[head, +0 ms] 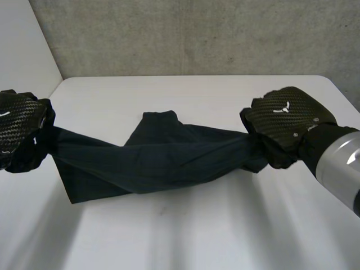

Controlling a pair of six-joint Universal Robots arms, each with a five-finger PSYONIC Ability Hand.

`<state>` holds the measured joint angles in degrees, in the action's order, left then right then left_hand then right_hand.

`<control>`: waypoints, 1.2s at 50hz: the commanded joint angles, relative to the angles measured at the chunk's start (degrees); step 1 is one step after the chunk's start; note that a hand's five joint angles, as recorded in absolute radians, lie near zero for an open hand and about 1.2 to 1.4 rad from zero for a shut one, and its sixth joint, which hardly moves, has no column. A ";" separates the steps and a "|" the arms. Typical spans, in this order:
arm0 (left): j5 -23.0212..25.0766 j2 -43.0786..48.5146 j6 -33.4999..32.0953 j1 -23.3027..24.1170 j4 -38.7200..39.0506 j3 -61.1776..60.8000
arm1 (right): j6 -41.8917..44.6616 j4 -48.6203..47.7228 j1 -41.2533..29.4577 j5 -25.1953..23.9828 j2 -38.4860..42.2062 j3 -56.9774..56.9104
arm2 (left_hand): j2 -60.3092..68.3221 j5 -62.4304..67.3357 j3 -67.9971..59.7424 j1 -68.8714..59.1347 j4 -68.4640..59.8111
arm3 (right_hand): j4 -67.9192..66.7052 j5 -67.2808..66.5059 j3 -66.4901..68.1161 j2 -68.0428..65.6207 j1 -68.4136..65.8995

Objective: Fold the shorts.

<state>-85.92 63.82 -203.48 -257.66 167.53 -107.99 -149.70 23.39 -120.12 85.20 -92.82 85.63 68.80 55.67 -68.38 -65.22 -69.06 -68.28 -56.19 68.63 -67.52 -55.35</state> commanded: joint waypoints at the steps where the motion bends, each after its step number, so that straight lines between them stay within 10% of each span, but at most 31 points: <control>1: 0.32 4.89 -0.25 0.49 0.43 -0.65 | 0.46 2.80 1.20 -0.21 1.76 3.22 | 11.20 14.33 -11.62 -14.78 -10.94 | -11.72 -13.81 11.37 -12.48 -24.65; 12: -0.47 30.29 -0.42 1.11 6.75 7.95 | -0.77 -6.51 2.61 0.15 18.54 1.74 | 11.20 14.33 -11.62 -14.78 -10.94 | -11.72 -13.81 11.37 -12.48 -24.65; 29: -12.51 73.35 -0.86 9.46 7.46 60.40 | -3.14 -21.18 2.87 4.54 39.20 -17.60 | 11.20 14.33 -11.62 -14.78 -10.94 | -11.72 -13.81 11.37 -12.48 -24.65; 53: -13.13 91.22 -8.16 13.41 23.01 77.75 | 13.47 -39.04 3.57 15.18 58.28 -30.70 | 11.20 14.33 -11.62 -14.78 -10.94 | -11.72 -13.81 11.37 -12.48 -24.65; 54: -13.13 91.22 -8.16 13.50 23.45 77.75 | 12.69 -39.04 3.57 14.74 58.02 -30.44 | 11.20 14.33 -11.62 -14.78 -10.94 | 18.20 16.10 -18.54 17.43 5.27; 57: -13.30 91.57 -8.16 14.11 24.60 77.58 | 10.31 -39.13 3.57 13.07 57.40 -30.26 | -50.48 -47.34 50.06 46.90 50.74 | 58.28 56.19 -58.63 57.52 45.35; 60: -13.30 91.31 -7.90 14.82 24.95 77.66 | 5.75 -39.13 3.84 10.87 54.68 -29.74 | -58.80 -55.67 58.38 55.22 59.06 | 58.28 56.19 -58.63 57.52 45.35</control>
<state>-99.13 155.24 -211.75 -244.01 191.09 -30.21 -137.35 -15.81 -116.53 99.46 -34.75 55.02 45.35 38.15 -46.67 -44.96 -46.42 -23.17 -14.62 23.30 -22.13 -17.46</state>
